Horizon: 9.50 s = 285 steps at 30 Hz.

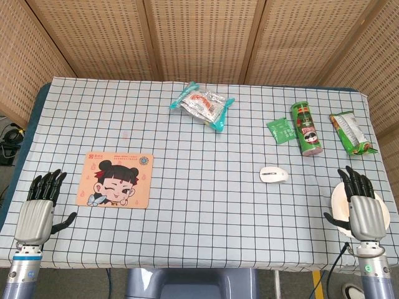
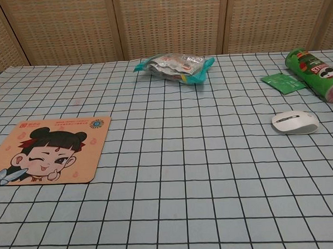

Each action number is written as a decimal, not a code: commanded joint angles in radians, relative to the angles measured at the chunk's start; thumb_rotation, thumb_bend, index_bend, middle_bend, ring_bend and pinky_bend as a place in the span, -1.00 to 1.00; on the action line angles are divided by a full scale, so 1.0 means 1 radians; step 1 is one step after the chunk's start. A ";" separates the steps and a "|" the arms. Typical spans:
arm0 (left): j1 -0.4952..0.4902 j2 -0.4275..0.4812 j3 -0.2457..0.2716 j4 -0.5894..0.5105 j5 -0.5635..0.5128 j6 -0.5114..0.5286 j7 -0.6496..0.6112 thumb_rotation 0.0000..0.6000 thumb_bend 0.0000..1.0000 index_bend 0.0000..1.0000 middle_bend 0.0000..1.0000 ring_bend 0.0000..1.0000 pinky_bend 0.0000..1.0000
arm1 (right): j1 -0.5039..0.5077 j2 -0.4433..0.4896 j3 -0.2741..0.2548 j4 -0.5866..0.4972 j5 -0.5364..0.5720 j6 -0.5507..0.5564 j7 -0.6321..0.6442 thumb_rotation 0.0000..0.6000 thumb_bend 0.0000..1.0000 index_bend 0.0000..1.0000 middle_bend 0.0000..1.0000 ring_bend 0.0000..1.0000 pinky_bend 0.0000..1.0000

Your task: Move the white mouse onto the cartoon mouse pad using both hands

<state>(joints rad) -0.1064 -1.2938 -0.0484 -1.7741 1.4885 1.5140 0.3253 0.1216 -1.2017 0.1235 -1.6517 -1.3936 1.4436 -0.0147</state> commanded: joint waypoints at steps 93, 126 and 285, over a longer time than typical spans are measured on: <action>-0.039 -0.022 -0.054 0.064 -0.095 -0.032 -0.023 1.00 -0.55 -1.00 -1.00 -1.00 -1.00 | 0.478 -0.484 0.130 0.541 0.461 -0.467 -0.322 1.00 0.05 0.13 -0.26 -0.49 -0.35; -0.044 0.005 -0.075 0.073 -0.130 -0.045 -0.087 1.00 -0.55 -1.00 -1.00 -1.00 -1.00 | 0.731 -0.795 0.288 0.306 0.742 -0.228 -0.822 1.00 0.05 0.25 -0.11 -0.30 -0.16; -0.866 -0.760 -0.270 0.506 -0.872 -0.352 0.690 1.00 -0.56 -1.00 -1.00 -1.00 -1.00 | 0.103 -0.069 -0.025 0.123 -0.111 0.035 0.206 1.00 -0.66 -0.62 -1.00 -1.00 -1.00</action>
<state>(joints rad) -0.9706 -2.0561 -0.3169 -1.2730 0.6155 1.1659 1.0164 0.2244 -1.2709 0.0987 -1.5282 -1.5040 1.4780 0.1914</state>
